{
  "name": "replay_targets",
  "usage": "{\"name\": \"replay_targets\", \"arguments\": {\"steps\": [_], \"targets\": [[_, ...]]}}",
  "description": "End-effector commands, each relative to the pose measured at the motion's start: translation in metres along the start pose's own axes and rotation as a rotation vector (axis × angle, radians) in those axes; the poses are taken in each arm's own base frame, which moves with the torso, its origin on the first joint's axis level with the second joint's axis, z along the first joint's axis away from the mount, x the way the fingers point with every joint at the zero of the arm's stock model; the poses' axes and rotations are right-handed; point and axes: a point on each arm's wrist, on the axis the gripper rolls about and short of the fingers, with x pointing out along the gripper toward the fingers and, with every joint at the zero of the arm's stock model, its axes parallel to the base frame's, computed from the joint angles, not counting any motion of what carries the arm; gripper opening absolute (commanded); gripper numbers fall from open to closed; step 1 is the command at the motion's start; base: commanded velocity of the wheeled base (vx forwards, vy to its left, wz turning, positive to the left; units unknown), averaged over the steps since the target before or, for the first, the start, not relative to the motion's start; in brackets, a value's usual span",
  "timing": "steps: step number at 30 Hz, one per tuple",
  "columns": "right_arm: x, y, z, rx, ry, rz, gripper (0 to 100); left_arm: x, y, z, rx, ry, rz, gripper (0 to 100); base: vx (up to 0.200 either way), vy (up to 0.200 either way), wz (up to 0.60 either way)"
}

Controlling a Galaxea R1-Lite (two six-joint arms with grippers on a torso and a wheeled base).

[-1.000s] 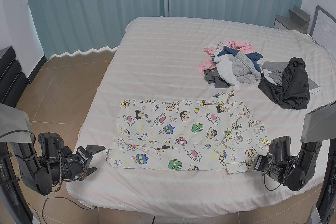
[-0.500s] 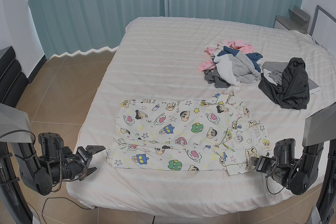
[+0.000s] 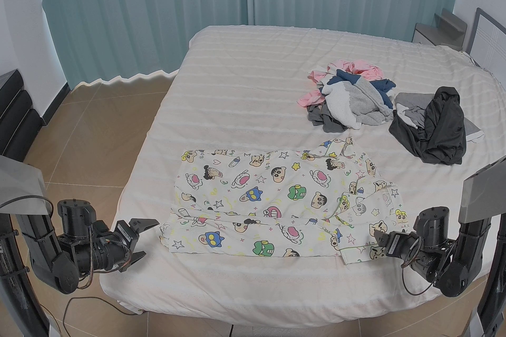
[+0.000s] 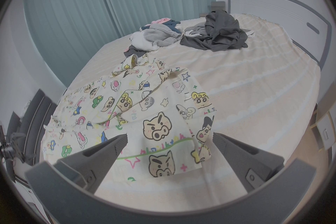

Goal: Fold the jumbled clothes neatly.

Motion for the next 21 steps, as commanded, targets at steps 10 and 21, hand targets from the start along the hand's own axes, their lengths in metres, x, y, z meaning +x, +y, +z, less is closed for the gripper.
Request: {"name": "replay_targets", "arguments": {"steps": [10,21], "targets": [[0.016,-0.027,-0.021,-0.042,0.106,-0.134,100,0.000,0.000,0.000,0.000,0.000,0.000,100,0.000,0.000,0.00],[-0.010,-0.038,-0.001,0.018,0.016,-0.132,100,-0.011,-0.013,0.002,0.043,-0.032,-0.050,100,0.000,0.000,0.00]]}}
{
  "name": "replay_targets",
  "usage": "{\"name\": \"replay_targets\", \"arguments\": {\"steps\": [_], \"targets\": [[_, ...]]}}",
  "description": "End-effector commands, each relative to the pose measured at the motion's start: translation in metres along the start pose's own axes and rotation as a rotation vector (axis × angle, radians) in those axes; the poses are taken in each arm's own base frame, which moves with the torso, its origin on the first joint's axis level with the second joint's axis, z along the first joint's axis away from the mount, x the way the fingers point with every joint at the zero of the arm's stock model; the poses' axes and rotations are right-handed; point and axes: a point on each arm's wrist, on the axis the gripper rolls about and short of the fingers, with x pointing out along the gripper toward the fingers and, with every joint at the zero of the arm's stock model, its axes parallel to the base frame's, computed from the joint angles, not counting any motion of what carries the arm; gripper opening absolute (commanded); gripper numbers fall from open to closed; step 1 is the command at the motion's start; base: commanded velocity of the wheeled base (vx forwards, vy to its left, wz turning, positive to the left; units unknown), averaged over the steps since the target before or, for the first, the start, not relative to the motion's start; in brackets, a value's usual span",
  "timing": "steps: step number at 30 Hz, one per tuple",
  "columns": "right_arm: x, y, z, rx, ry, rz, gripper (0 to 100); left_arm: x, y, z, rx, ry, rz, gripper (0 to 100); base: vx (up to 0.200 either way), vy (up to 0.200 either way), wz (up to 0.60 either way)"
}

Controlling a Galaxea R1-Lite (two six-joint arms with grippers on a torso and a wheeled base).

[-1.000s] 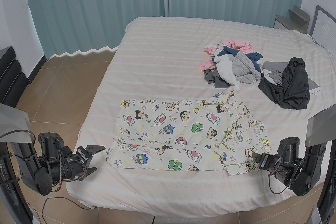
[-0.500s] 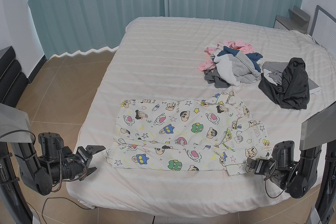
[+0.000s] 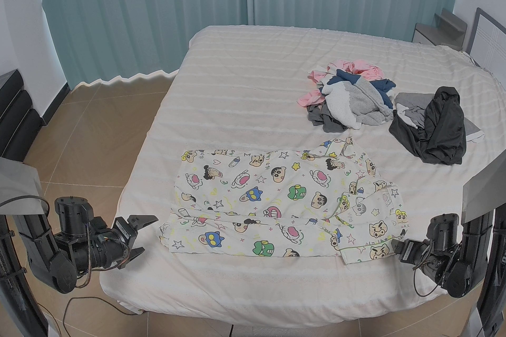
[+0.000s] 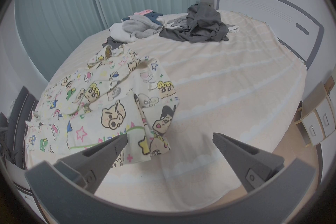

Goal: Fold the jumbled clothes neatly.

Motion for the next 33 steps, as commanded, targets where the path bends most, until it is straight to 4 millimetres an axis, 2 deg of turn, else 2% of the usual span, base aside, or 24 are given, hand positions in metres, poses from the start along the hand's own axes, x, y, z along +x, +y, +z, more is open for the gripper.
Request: {"name": "replay_targets", "arguments": {"steps": [1,5,11,15,33], "targets": [[-0.020,-0.003,0.015,0.039,-0.067,0.028,100,-0.012,-0.010,0.001,0.026,-0.026,-0.040,100,0.000,0.000,0.00],[-0.027,-0.003,0.025,0.062,-0.115,0.042,100,-0.021,-0.015,-0.003,0.032,-0.027,-0.061,100,0.000,0.000,0.00],[-0.034,-0.003,0.033,0.084,-0.154,0.074,100,-0.023,-0.016,-0.012,0.043,0.026,-0.070,100,0.000,0.000,0.00],[-0.040,-0.002,0.039,0.119,-0.176,0.122,100,-0.025,-0.017,-0.015,0.058,0.045,-0.079,100,0.150,0.000,0.00],[-0.040,-0.001,0.038,0.153,-0.165,0.137,100,-0.023,-0.017,-0.015,0.068,0.050,-0.078,100,0.000,0.000,0.00]]}}
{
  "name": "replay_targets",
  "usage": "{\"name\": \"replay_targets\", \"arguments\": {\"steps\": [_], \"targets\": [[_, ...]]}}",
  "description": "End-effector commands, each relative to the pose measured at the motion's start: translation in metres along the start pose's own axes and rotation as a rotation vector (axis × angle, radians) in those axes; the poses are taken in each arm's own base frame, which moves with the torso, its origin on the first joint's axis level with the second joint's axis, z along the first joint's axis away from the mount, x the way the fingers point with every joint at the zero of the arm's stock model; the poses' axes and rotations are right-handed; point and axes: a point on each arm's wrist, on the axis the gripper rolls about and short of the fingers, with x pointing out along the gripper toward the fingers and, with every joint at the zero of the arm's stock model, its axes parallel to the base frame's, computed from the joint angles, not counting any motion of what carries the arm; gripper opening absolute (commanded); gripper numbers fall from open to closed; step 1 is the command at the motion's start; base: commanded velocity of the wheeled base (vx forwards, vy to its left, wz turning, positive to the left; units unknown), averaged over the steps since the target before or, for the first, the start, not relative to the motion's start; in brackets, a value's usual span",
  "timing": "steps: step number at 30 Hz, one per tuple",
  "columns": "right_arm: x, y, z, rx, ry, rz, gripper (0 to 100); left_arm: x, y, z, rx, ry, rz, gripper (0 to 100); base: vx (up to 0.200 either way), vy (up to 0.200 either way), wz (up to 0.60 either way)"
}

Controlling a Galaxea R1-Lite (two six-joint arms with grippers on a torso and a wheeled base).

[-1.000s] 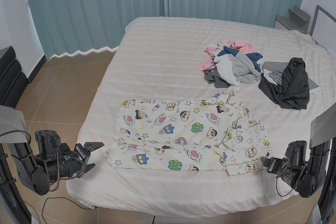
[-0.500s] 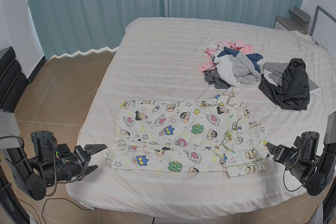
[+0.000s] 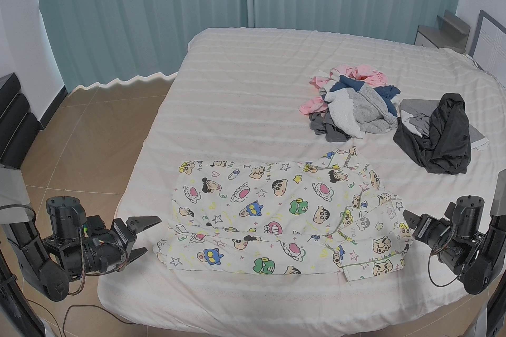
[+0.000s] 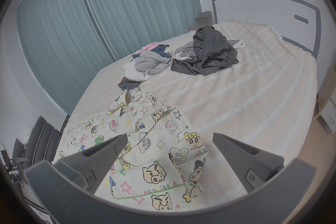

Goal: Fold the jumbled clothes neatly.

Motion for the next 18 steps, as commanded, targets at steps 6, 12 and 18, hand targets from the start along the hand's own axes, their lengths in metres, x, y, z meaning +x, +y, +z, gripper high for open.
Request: {"name": "replay_targets", "arguments": {"steps": [6,12,18], "targets": [[-0.0029,-0.0017,-0.0030,-0.006,0.017,-0.006,100,0.0002,0.0003,-0.0009,0.022,0.002,0.003,100,0.000,0.000,0.00],[-0.0027,-0.0011,-0.0040,-0.008,0.021,-0.004,100,0.0039,0.0024,0.0000,0.051,-0.002,0.016,100,0.000,0.000,0.00],[-0.0026,-0.0011,-0.0043,-0.004,0.022,-0.005,100,0.0039,0.0023,0.0000,0.055,0.002,0.013,100,0.033,0.000,0.00]]}}
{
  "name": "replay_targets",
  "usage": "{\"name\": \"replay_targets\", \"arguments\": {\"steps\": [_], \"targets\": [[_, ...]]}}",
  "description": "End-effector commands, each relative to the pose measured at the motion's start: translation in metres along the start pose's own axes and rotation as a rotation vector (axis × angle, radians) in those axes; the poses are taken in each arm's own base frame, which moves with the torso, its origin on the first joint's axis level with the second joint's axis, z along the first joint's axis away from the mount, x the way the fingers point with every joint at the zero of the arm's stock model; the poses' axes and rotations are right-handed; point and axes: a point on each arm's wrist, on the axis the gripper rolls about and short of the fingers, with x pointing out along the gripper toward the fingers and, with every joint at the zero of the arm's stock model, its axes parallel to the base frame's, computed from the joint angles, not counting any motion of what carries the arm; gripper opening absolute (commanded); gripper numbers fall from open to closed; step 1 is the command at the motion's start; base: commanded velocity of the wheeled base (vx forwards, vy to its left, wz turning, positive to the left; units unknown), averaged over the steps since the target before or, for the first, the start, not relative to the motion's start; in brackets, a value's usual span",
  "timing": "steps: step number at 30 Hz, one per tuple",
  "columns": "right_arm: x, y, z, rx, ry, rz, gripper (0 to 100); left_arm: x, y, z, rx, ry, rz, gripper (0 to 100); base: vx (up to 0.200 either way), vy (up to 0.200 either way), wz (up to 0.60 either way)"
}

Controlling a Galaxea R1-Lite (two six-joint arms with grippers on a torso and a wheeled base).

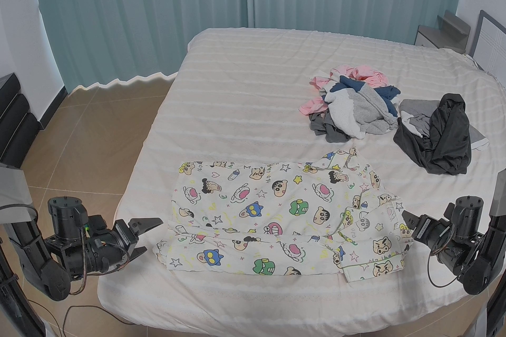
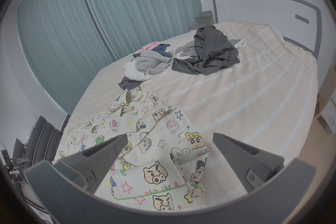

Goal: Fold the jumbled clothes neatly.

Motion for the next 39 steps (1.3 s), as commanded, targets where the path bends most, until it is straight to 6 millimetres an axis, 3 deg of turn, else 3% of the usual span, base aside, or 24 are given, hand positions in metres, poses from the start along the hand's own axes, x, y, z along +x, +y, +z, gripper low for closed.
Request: {"name": "replay_targets", "arguments": {"steps": [1,11,16,23,29,31,32,35,39], "targets": [[-0.003,-0.002,-0.003,-0.002,0.018,-0.007,100,0.001,0.001,0.000,-0.001,0.005,0.002,100,0.200,0.000,0.00],[-0.003,-0.001,-0.003,-0.001,0.018,-0.004,100,0.002,0.001,0.000,-0.002,0.002,0.005,100,0.200,0.000,0.00],[-0.002,0.000,-0.003,-0.002,0.014,0.000,100,0.002,0.001,0.001,0.003,-0.006,0.004,100,0.000,0.000,0.00],[0.005,0.009,0.002,0.003,-0.009,0.051,100,0.018,-0.016,0.024,0.042,-0.172,-0.006,100,0.000,0.000,0.00],[0.009,0.018,0.003,-0.001,-0.023,0.082,100,0.028,-0.031,0.031,0.125,-0.199,-0.032,100,0.000,0.000,0.00],[0.011,0.021,0.002,-0.003,-0.024,0.092,100,0.038,-0.031,0.042,0.296,-0.190,0.022,100,0.000,0.000,0.00],[0.011,0.021,0.002,-0.003,-0.024,0.092,100,0.038,-0.031,0.042,0.296,-0.190,0.022,100,0.000,0.000,0.00],[0.012,0.024,0.002,-0.004,-0.028,0.106,100,0.065,-0.015,0.060,0.492,-0.113,0.148,100,0.000,0.000,0.00],[0.014,0.025,0.002,-0.003,-0.026,0.112,100,0.100,-0.004,0.078,0.618,-0.082,0.186,100,0.000,0.000,0.00]]}}
